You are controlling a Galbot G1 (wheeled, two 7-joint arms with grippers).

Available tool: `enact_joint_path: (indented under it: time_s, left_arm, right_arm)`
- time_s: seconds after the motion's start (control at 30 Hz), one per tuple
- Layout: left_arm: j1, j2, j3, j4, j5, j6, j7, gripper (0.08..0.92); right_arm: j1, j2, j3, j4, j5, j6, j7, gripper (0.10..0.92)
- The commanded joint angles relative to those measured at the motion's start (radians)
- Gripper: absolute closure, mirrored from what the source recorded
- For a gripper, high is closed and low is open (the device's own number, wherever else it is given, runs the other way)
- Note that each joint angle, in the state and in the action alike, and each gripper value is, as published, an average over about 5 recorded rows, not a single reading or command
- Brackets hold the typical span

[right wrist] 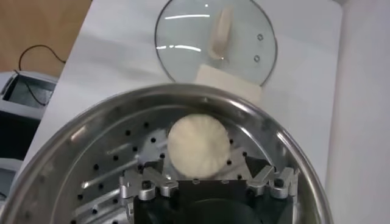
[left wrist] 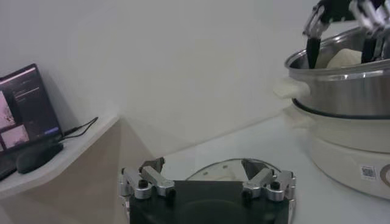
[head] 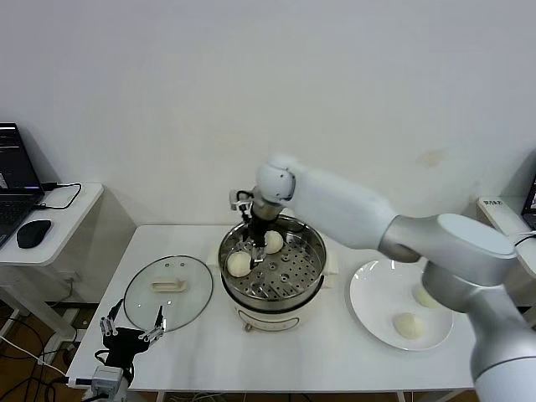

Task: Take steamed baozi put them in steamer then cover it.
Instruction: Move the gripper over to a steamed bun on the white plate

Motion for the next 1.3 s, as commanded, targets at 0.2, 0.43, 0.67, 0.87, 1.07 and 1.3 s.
enact_joint_path:
  time_s: [0.2, 0.43, 0.67, 0.87, 1.07, 1.3]
  left_arm:
    - [-0.005, 0.007, 0.009, 0.007, -0.003, 0.011, 0.010, 0.177]
    - [0.000, 0.002, 0.024, 0.000, 0.000, 0.015, 0.012, 0.177]
    - [0.012, -0.007, 0.031, -0.002, 0.008, 0.015, 0.011, 0.177]
    - [0.026, -0.009, 0.031, 0.003, 0.017, 0.014, 0.009, 0.177]
    - [0.029, -0.013, 0.024, 0.005, 0.022, 0.015, 0.009, 0.177]
    - [0.028, -0.020, 0.021, 0.013, 0.024, 0.015, 0.009, 0.177]
  right_arm:
    - [0.048, -0.562, 0.044, 0.337, 0.002, 0.065, -0.078, 0.203]
    - [-0.031, -0.780, 0.020, 0.426, -0.078, 0.117, -0.084, 0.203]
    - [-0.290, -0.844, 0.149, 0.440, -0.218, 0.135, -0.075, 0.203]
    - [-0.550, -0.809, 0.337, 0.380, -0.330, 0.142, -0.059, 0.203]
    - [-0.633, -0.751, 0.385, 0.334, -0.375, 0.145, -0.055, 0.203]
    - [-0.670, -0.722, 0.403, 0.314, -0.398, 0.135, -0.037, 0.203]
